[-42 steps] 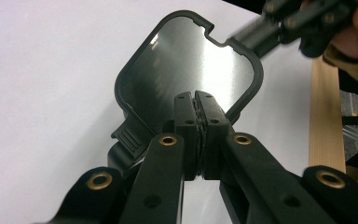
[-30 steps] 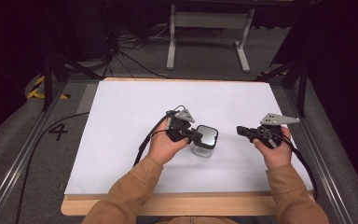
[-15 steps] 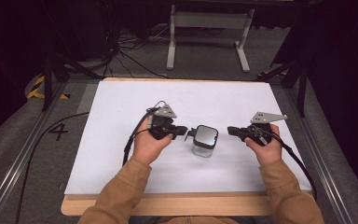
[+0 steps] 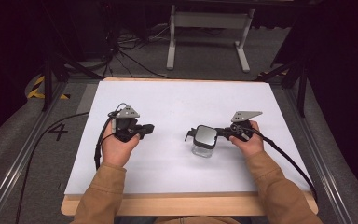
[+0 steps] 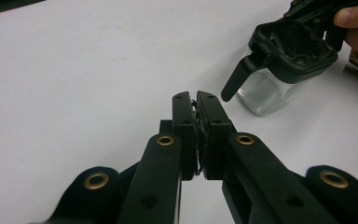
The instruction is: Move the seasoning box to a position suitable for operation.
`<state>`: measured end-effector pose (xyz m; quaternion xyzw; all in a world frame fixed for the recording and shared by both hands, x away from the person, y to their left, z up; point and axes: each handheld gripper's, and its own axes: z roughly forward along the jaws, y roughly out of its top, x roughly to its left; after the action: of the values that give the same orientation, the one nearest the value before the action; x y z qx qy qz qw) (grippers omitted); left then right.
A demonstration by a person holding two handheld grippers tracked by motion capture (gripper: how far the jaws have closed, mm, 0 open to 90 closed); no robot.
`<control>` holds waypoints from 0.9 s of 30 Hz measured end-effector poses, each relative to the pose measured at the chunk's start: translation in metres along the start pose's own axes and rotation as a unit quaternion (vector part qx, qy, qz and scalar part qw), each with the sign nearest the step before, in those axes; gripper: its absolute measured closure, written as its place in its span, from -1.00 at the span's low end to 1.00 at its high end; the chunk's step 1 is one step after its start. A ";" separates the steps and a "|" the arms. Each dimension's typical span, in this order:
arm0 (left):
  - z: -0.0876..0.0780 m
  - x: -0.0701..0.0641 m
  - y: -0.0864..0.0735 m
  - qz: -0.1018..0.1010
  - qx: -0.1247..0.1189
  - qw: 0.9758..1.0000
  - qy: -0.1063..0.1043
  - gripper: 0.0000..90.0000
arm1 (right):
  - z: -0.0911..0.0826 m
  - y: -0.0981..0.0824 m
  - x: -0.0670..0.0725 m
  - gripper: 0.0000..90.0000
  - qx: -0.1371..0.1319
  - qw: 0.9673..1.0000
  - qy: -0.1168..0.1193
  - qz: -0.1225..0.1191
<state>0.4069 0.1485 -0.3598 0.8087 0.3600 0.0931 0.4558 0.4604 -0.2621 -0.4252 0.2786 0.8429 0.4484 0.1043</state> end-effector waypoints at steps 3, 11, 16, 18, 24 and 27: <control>-0.003 0.002 -0.001 -0.001 -0.003 1.000 0.000 0.93 | 0.003 -0.001 -0.002 1.00 -0.002 1.000 0.010 0.000; 0.001 0.002 0.001 -0.008 -0.004 1.000 -0.005 0.93 | 0.004 -0.002 0.000 1.00 0.005 1.000 0.017 -0.010; 0.004 0.003 0.005 -0.003 0.001 1.000 -0.008 0.94 | 0.000 -0.004 0.005 1.00 0.015 1.000 0.019 -0.017; 0.007 0.003 0.007 -0.002 0.001 1.000 -0.010 0.94 | 0.000 -0.005 0.007 1.00 0.018 0.999 0.018 -0.019; 0.015 0.003 0.013 0.003 0.001 1.000 -0.019 0.94 | -0.006 -0.009 0.017 1.00 0.026 0.999 0.026 -0.022; 0.020 0.002 0.017 0.008 0.001 1.000 -0.024 0.94 | -0.008 -0.011 0.023 1.00 0.029 0.999 0.024 -0.026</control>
<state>0.4263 0.1309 -0.3574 0.8138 0.3429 0.0769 0.4629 0.4333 -0.2599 -0.4279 0.2489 0.8645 0.4278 0.0878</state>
